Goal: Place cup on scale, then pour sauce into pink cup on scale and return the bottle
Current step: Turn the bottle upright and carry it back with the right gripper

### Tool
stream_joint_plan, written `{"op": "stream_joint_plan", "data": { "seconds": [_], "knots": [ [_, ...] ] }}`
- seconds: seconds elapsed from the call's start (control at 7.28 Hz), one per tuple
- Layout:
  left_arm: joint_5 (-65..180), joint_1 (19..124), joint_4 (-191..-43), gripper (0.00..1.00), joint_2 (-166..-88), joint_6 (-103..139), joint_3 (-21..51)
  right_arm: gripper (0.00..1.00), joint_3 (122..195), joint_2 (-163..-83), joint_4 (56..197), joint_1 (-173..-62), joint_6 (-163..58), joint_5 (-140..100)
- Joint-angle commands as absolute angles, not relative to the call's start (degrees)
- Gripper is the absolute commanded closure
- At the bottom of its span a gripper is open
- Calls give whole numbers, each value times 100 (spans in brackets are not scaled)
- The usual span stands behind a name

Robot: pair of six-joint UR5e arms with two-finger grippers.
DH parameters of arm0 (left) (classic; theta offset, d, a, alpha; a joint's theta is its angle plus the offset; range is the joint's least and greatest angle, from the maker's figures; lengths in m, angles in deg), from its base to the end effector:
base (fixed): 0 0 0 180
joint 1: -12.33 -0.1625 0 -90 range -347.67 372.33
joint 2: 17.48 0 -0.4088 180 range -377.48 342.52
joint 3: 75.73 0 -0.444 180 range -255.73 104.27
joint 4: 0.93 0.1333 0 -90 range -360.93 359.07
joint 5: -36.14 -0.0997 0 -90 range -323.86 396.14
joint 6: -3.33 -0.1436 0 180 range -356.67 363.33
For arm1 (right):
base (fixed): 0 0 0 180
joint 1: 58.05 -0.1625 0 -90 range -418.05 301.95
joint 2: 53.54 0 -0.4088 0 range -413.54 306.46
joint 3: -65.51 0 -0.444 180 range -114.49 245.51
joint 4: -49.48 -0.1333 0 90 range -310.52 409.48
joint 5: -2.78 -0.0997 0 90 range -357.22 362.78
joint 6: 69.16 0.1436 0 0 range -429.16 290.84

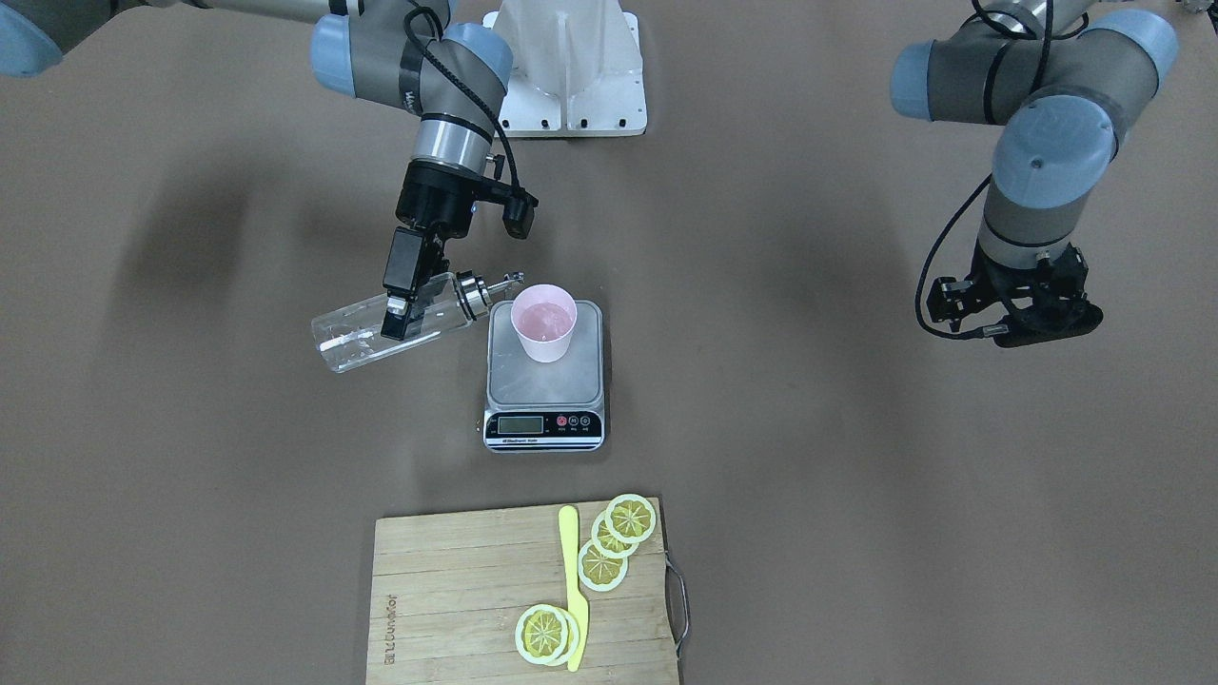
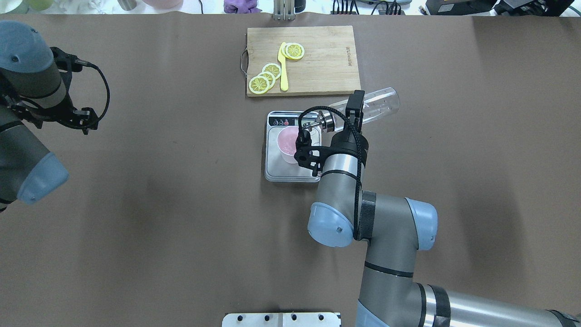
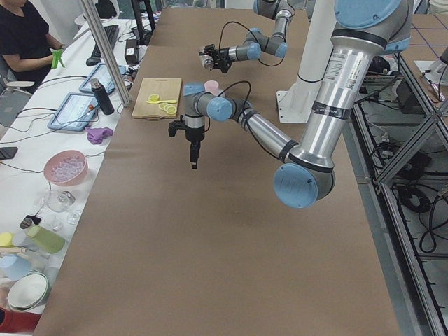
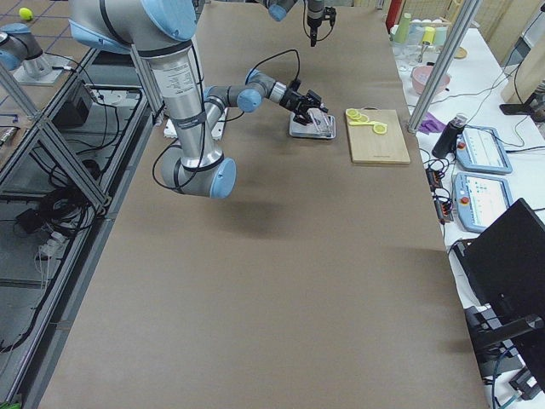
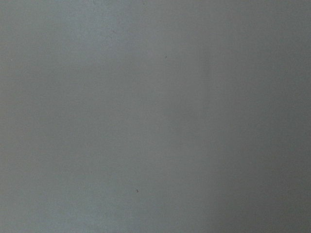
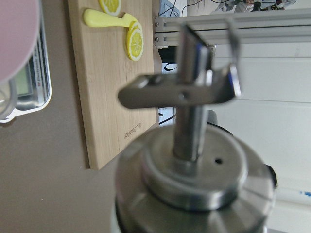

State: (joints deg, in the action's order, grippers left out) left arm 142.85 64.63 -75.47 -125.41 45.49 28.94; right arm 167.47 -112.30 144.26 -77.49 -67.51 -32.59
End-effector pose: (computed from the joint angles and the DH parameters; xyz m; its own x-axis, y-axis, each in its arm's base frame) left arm 0.3159 -0.5593 0.4143 0.9156 -0.0236 -0.4015 0.0407 0.9986 0.0340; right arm -0.5442 -0.4576 0.2113 0.6915 -0.3695 -0.6207 0.7192 0.2715 0.6396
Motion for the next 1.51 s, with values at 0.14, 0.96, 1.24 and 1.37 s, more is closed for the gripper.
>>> {"op": "stream_joint_plan", "data": {
  "seconds": [0.14,0.96,1.24,1.37],
  "knots": [
    [14284,6463,-7537,1,-12594,4552,2922,100,17745,-11488,14352,-8273,-5836,-4693],
    [14275,6463,-7493,1,-12603,4631,3255,100,18479,-12951,12912,-9343,-4579,-6414],
    [14275,6463,-7493,1,-12611,4640,3299,100,17822,-13525,11161,-9845,-4091,-7171],
    [14266,6463,-7502,1,-12612,4640,3317,100,17436,-13667,10448,-10013,-3973,-7375]
  ]
}}
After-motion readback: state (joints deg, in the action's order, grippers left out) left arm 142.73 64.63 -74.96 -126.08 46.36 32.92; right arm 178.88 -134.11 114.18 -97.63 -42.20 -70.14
